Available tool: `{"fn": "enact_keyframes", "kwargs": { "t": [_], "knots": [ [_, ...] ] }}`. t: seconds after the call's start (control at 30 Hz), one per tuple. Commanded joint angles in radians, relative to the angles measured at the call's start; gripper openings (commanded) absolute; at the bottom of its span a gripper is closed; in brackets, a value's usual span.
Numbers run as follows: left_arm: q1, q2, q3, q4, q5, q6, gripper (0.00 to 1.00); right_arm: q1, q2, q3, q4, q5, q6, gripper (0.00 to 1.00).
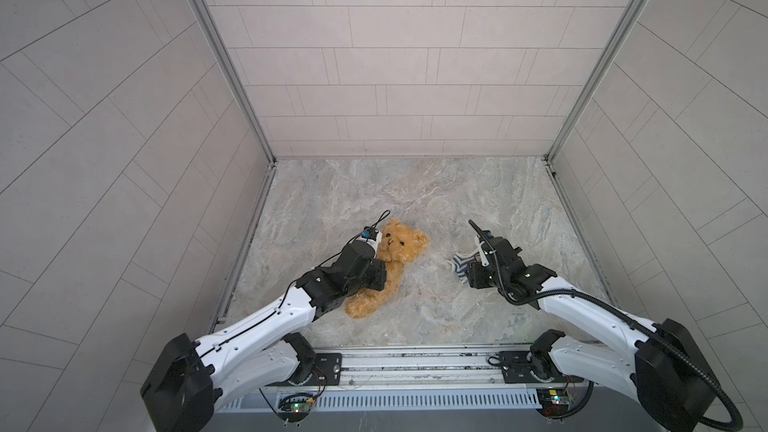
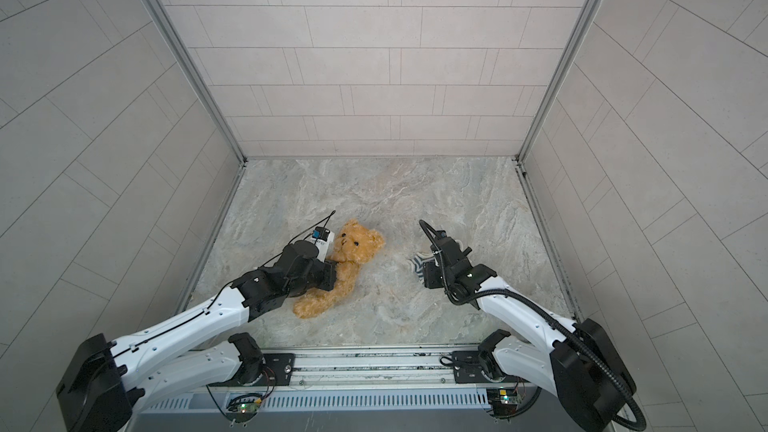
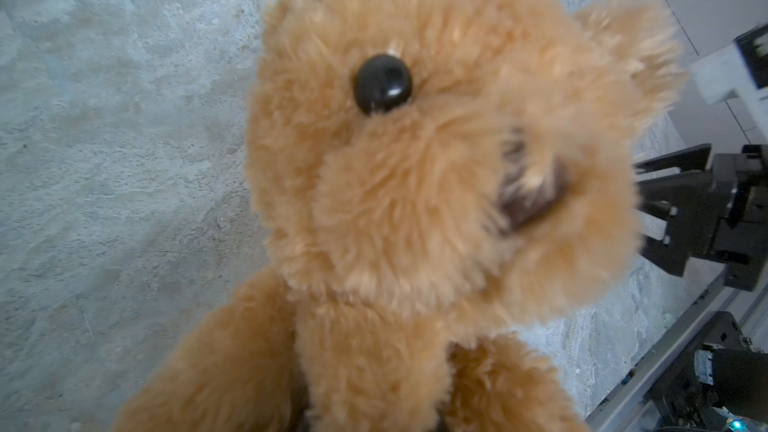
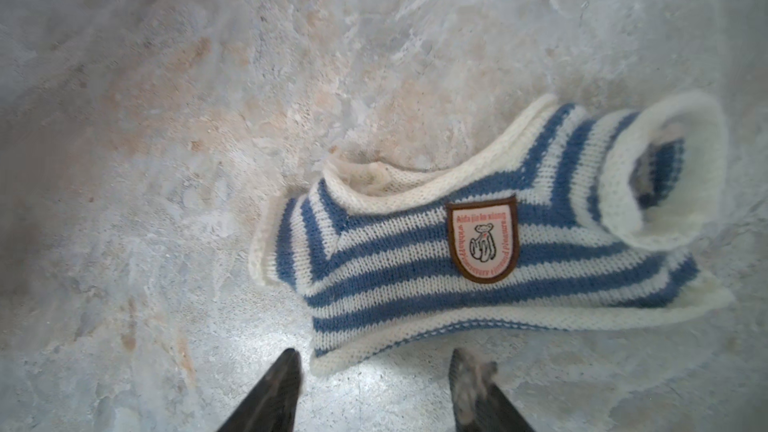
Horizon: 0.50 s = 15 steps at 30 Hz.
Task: Dress the teddy bear
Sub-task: 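Move the right gripper over the striped sweater while the left gripper holds the bear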
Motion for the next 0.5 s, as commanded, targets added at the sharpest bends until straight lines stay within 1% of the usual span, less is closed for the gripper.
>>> {"fn": "enact_keyframes", "kwargs": {
  "t": [0.0,0.23,0.37,0.47],
  "knots": [
    [0.015,-0.023,0.028,-0.017,-0.022,0.027,0.0,-0.004,0.041,0.029,0.026,0.017,-0.005,0.61],
    [0.03,-0.077,-0.007,-0.019,-0.035,0.02,0.0,-0.004,0.158,0.033,0.076,-0.015,0.015,0.6],
    [0.042,-0.082,-0.012,-0.013,-0.017,0.022,0.0,-0.005,0.253,0.08,0.061,-0.063,0.007,0.6],
    [0.047,-0.084,-0.013,-0.014,-0.016,0.027,0.0,-0.001,0.308,0.091,0.097,-0.091,0.025,0.59]
  ]
}}
